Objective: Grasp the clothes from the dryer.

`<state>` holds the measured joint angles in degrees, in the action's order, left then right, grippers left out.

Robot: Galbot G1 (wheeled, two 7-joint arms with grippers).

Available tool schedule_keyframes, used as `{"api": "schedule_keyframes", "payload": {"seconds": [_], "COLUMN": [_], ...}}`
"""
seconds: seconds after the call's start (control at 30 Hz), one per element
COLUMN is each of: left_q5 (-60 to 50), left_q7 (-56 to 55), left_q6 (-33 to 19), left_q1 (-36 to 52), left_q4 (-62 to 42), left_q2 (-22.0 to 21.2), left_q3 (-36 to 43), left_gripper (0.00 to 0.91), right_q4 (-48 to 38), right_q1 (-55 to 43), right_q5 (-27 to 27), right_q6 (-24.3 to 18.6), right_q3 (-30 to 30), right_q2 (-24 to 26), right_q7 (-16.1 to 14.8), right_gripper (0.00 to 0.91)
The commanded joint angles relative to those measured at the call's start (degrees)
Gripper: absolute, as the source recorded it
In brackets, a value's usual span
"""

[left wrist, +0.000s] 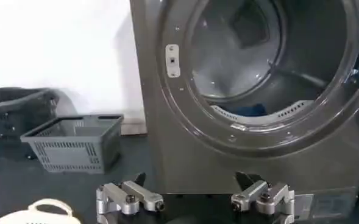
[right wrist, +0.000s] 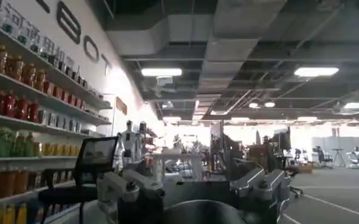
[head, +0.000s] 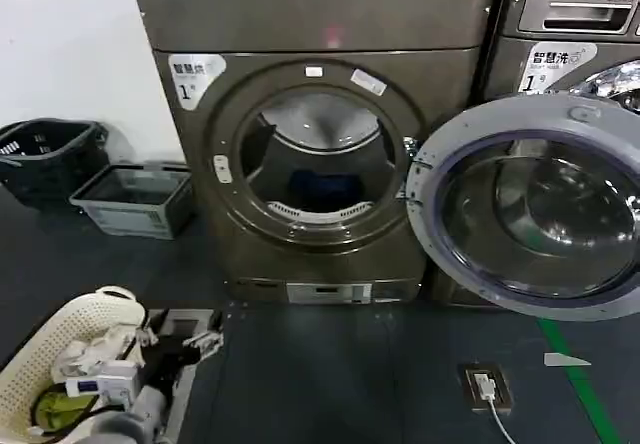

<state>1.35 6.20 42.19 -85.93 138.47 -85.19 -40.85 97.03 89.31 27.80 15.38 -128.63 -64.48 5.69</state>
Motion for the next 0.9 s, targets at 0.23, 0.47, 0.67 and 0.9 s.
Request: {"api": "schedule_keyframes", "payload": {"seconds": [0.23, 0.47, 0.67, 0.9], "left_q5": [0.44, 0.70, 0.69, 0.70], "left_q7": [-0.02, -0.03, -0.14, -0.08], "left_q6": [2.81, 2.81, 2.81, 2.81], "left_q1": [0.09, 0.22, 0.23, 0.40], "left_q4": [-0.16, -0.19, -0.56, -0.85], "left_q2": [-0.03, -0.02, -0.21, -0.15], "left_q3": [0.17, 0.16, 0.16, -0.05], "left_gripper": [0.907, 0.907, 0.907, 0.907], "right_q4": [0.11, -0.10, -0.52, -0.86], "right_q1": [0.03, -0.04, -0.10, -0.29], "right_q5": [0.10, 0.11, 0.10, 0.02], "right_q6": [-0.19, -0.20, -0.30, -0.65], "right_q3": [0.12, 0.17, -0.02, -0.15], "right_q2": [0.02, 0.04, 0.09, -0.01], "right_q7": [0.34, 0.45, 0.57, 0.52], "right_gripper": [0.907, 0.907, 0.907, 0.907]}}
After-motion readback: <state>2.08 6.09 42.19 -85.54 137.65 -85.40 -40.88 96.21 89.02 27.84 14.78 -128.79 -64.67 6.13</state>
